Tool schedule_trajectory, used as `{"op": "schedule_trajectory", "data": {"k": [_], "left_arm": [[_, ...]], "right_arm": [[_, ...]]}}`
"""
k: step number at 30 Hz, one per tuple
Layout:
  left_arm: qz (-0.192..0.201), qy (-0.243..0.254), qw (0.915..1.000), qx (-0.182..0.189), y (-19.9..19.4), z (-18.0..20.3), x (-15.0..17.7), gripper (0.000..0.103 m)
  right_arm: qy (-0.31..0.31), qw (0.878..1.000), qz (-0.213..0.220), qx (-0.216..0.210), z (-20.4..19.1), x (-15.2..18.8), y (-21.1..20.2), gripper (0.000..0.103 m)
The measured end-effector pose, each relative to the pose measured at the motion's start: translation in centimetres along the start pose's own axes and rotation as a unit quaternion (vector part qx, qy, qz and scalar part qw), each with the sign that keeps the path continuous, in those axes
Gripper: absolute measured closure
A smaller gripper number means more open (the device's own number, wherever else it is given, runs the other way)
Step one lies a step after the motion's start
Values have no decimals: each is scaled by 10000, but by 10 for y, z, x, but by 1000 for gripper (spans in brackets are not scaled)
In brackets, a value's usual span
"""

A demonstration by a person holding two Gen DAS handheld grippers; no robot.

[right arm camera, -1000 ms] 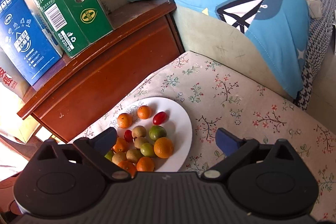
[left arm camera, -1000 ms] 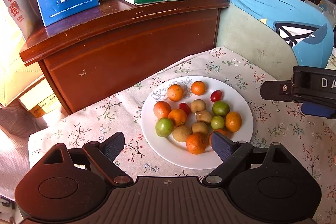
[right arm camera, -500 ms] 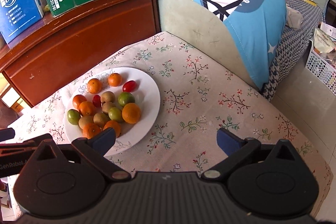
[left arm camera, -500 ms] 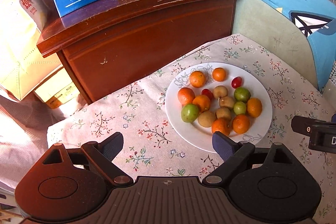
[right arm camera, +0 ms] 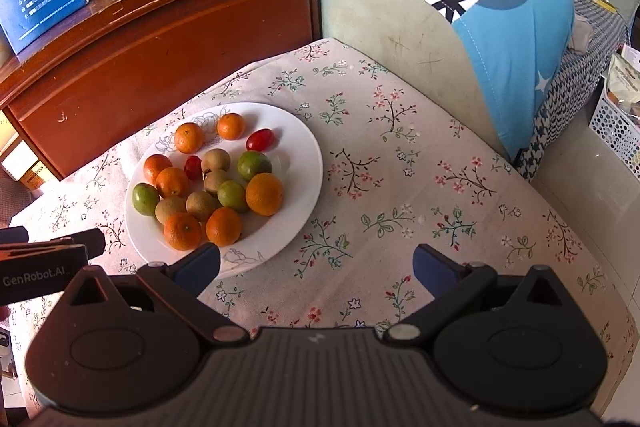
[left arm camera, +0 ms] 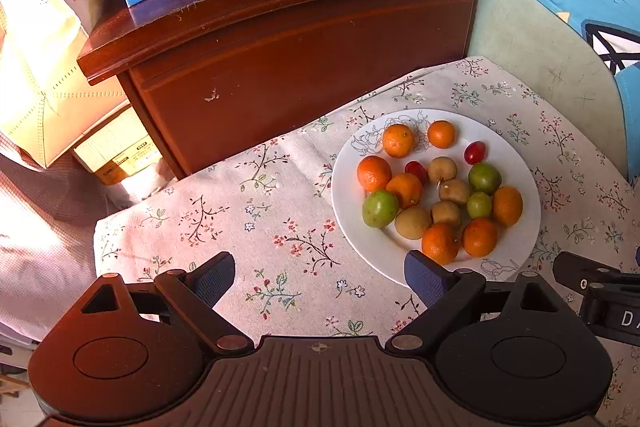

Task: Organize fruits

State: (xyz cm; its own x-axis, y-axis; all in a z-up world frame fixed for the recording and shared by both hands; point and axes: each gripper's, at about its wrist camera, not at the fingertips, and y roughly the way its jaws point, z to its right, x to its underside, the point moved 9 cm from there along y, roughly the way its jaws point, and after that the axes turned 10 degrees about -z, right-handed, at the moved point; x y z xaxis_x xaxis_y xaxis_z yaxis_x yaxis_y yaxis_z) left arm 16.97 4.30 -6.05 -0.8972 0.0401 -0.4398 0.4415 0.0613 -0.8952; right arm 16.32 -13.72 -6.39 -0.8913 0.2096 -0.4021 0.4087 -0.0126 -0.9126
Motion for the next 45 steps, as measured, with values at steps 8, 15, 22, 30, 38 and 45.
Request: {"op": "schedule_trajectory", "data": {"k": [8,15,22,30,38,45], "left_arm": [[-69,-6,10000,-67,3,0,1,10],[-72,59,9999,-99,3,3,3,10],[-66,106,9999,-97,3,5,3,10],[-67,147,9998,-133,3,6,3,10],[-80,182,9997,-123,4,7,4,10],[-51,180,9997,-123,3,8,4,10]], "right_arm": [[-162,9998,-99,104,-5,4,6,1],[-229,9996,-132,73,-8,5,7,1],[-251,9996,-137,79,-9,5,7,1],[-306,9994,-140,55,-12,6,7,1],[-344,9993,-150,24,-15,6,8,1],[-350,9993,-147,19,-15,6,8,1]]}}
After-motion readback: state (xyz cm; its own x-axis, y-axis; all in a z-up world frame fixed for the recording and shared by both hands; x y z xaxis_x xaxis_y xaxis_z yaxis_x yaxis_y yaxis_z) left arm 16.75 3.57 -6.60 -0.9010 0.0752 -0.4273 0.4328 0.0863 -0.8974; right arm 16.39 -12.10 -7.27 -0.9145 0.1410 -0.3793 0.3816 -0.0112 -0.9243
